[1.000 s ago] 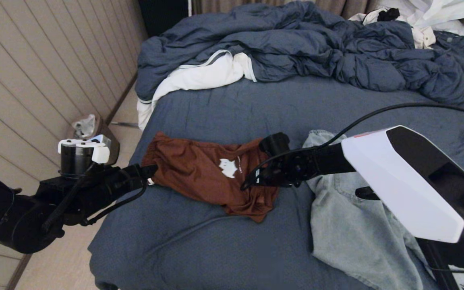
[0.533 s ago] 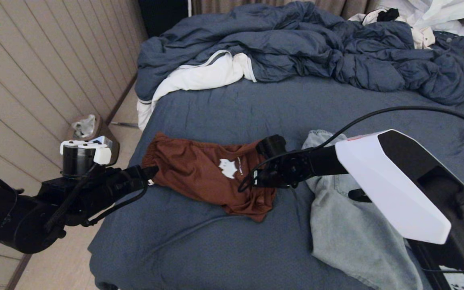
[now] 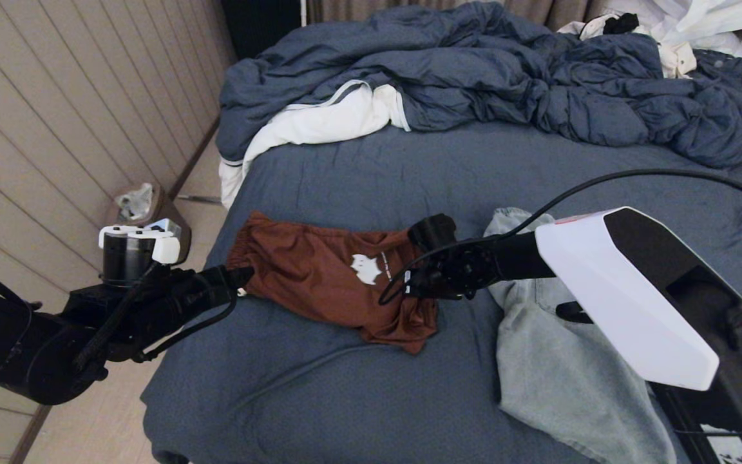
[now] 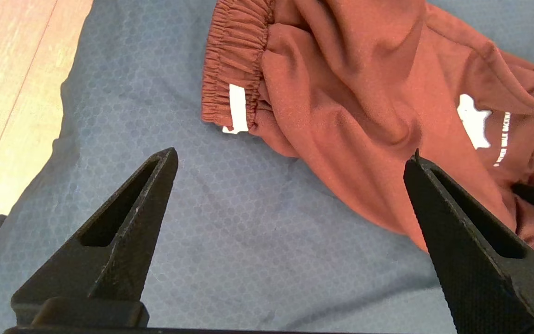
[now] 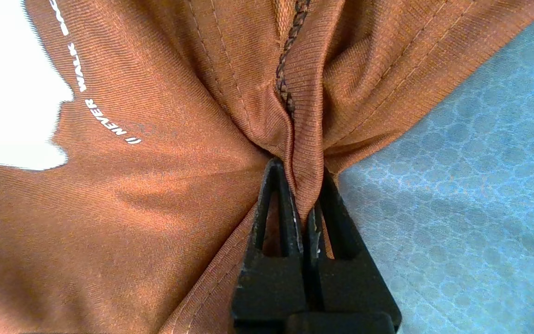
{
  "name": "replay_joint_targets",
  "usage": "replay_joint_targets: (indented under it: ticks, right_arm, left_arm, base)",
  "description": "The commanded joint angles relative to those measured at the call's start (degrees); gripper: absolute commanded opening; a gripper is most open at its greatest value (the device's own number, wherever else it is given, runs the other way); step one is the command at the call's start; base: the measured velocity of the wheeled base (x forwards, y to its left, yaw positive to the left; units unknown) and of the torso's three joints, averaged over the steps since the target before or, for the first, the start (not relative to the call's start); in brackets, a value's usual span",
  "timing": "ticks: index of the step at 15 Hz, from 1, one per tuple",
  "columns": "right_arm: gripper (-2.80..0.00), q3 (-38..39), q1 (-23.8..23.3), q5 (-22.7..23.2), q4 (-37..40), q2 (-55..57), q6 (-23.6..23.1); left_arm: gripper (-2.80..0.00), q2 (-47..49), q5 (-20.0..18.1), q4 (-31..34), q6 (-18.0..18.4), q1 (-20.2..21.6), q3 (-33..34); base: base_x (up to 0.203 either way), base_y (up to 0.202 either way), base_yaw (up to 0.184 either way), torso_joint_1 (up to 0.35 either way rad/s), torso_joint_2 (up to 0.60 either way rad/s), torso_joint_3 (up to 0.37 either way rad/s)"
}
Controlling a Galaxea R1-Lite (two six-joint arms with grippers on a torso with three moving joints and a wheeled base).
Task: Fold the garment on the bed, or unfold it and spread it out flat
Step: Fold the brown shorts
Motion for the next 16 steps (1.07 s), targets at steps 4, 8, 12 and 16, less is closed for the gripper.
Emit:
replay_joint_targets:
  ticks: [4,8,12,16]
  right_arm:
    - [-2.80,4.05,-2.03,-0.93,0.11,-6.45,-0.07]
    - [-2.80,12.17,-8.62,-0.66,-0.01,-15.51,-0.85]
    - [-2.80,19.19,-15.70,0.35,-0.25,-21.65,-2.55]
    - [-2.80,20.19,-19.99,3.09,-0.25,-26.16,-4.44]
  left_arm:
    - [0.00,0.92,0.02,-0.26,-0.19,-0.02,-0.01]
    - [0.00,2.79,0.05,-0.26,-0.19,-0.02,-0.06]
    - [0.00,2.42,-0.01,-0.26,-0.25,-0.02,-0.02]
    - [0.00,2.34,-0.01,-0.26,-0.28,-0.20,0.26]
  base:
    - [0.000,0.000,0.000,0.000,0.00,0.000]
    - [0.000,0.000,0.000,0.000,0.00,0.000]
    - [0.000,0.000,0.000,0.000,0.00,0.000]
    - [0.000,0.000,0.000,0.000,0.00,0.000]
